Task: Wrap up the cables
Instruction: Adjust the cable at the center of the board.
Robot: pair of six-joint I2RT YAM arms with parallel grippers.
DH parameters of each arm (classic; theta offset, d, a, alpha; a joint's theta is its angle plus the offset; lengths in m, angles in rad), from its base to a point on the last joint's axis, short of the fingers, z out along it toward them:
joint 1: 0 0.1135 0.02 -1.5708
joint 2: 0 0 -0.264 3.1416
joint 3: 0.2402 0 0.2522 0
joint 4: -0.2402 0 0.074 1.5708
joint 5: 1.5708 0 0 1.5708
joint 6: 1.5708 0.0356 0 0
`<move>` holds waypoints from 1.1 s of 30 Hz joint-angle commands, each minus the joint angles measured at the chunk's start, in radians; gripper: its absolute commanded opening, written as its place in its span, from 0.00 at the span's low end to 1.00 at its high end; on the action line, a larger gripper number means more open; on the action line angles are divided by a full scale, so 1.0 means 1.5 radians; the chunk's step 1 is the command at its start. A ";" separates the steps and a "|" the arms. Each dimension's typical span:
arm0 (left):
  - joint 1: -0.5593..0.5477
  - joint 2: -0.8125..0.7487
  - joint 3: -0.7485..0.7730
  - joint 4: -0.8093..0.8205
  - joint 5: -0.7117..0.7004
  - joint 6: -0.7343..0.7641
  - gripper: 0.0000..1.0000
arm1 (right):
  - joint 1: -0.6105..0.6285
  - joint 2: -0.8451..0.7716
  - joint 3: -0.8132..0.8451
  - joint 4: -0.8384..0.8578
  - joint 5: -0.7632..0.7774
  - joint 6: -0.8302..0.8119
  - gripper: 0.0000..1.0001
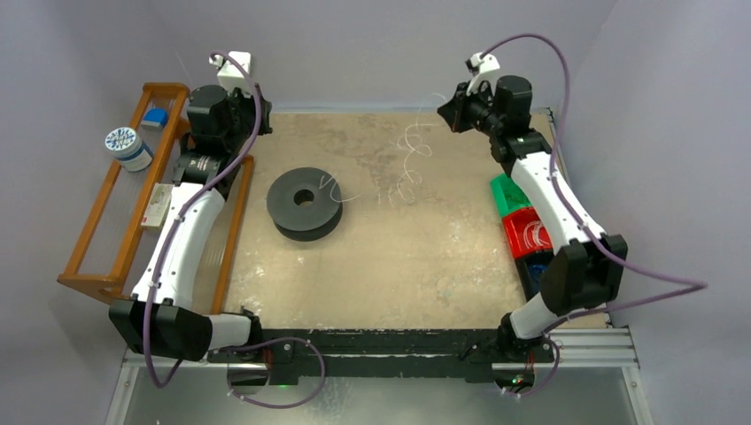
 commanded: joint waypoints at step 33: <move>-0.308 0.288 -0.063 0.096 -0.090 0.048 0.52 | 0.001 -0.002 -0.126 0.176 0.421 -0.142 0.03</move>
